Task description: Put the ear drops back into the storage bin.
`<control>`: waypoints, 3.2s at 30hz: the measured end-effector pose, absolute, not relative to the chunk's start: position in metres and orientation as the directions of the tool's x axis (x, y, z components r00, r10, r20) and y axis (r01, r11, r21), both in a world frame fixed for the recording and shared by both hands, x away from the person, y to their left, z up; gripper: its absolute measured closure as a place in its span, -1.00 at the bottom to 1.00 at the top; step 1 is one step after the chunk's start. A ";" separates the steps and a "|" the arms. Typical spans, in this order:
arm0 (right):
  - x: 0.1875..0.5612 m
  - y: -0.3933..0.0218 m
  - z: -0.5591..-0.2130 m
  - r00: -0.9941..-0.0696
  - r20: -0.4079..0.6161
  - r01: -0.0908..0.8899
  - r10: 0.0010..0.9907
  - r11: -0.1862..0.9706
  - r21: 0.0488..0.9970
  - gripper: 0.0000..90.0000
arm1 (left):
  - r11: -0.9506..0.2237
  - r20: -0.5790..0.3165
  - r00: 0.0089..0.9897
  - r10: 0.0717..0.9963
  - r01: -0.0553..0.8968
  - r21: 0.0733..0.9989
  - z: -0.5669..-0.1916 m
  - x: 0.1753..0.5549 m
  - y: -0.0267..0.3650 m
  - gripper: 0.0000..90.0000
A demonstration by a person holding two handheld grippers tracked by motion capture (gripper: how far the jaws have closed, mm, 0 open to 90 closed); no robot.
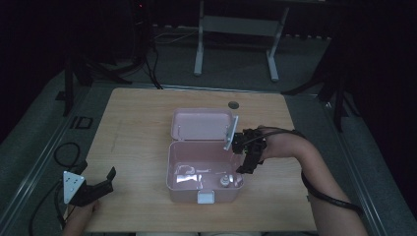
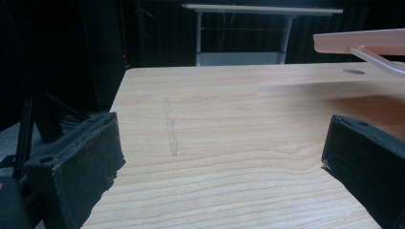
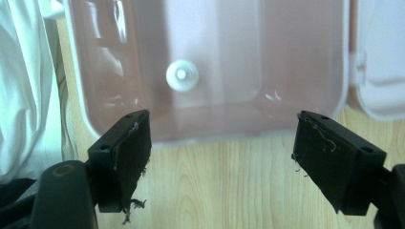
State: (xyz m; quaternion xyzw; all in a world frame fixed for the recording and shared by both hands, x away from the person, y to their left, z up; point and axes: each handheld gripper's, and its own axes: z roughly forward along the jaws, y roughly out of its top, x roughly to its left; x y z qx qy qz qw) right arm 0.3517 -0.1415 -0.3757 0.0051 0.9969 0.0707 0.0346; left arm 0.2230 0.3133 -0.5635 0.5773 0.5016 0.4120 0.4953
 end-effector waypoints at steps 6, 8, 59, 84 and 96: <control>0.353 -0.161 -0.375 -0.996 -0.079 0.038 0.051 0.987 0.156 -0.57 | -0.007 -0.020 0.157 0.987 0.170 0.985 -0.563 0.223 0.313 -0.99; 0.353 -0.166 -0.376 -0.994 -0.093 0.045 0.060 0.987 0.156 -0.58 | -0.005 -0.022 0.157 0.987 0.170 0.985 -0.564 0.223 0.313 -0.99; 0.347 -0.303 -0.506 -0.843 -0.110 0.394 0.527 0.744 0.540 -0.57 | -0.007 -0.020 0.156 0.988 0.171 0.985 -0.563 0.223 0.313 -0.99; 0.333 -0.323 -0.541 -0.495 -0.157 0.517 0.854 0.435 0.737 -0.68 | -0.007 -0.020 0.156 0.988 0.170 0.985 -0.564 0.223 0.313 -0.99; 0.324 -0.330 -0.548 -0.347 -0.136 0.457 0.928 0.294 0.839 -0.69 | -0.004 -0.023 0.155 0.988 0.170 0.985 -0.564 0.223 0.313 -0.99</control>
